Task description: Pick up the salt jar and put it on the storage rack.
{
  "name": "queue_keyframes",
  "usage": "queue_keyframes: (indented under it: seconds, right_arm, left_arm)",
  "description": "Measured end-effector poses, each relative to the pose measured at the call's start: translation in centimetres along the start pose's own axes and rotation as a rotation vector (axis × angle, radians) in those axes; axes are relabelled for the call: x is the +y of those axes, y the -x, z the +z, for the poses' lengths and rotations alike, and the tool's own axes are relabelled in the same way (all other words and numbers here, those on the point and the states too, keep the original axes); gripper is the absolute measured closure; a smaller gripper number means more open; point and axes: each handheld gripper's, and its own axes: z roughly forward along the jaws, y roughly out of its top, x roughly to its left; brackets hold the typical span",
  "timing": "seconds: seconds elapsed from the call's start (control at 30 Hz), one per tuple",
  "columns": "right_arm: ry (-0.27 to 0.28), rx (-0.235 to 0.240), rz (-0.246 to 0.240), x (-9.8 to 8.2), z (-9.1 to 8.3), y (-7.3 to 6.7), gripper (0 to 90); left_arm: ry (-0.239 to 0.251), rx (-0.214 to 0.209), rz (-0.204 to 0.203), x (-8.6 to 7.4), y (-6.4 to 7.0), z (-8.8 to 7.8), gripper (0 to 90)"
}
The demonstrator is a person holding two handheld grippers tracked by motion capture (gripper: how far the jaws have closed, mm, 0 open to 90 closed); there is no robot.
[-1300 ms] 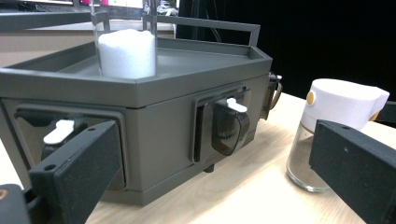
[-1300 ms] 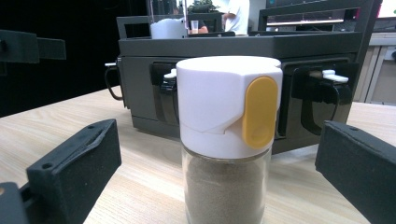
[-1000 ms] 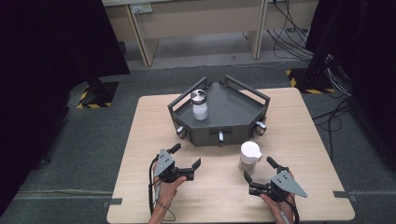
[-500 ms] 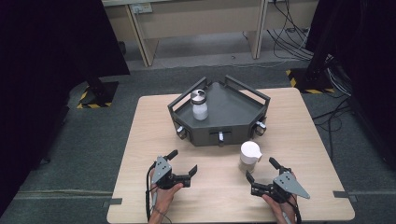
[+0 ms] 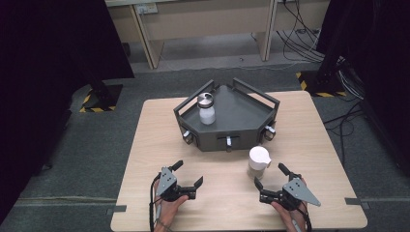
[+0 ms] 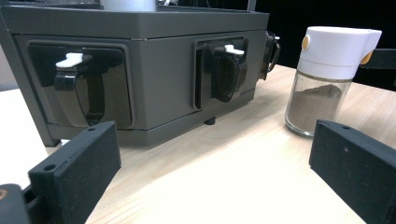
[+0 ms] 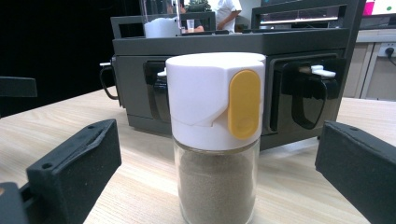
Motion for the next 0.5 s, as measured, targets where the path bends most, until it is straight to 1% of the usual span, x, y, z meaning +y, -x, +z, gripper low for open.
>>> queue_keyframes:
  seconds: [0.13,0.5]
  right_arm:
    - [0.001,0.002,-0.003,0.05,-0.03,-0.10,0.4]
    - [0.004,0.004,-0.019,0.13,-0.13,-0.36,0.4]
  left_arm:
    - [0.007,0.003,0.002,-0.04,0.00,-0.16,1.3]
    - [0.000,0.000,0.017,0.01,0.19,-0.22,1.4]
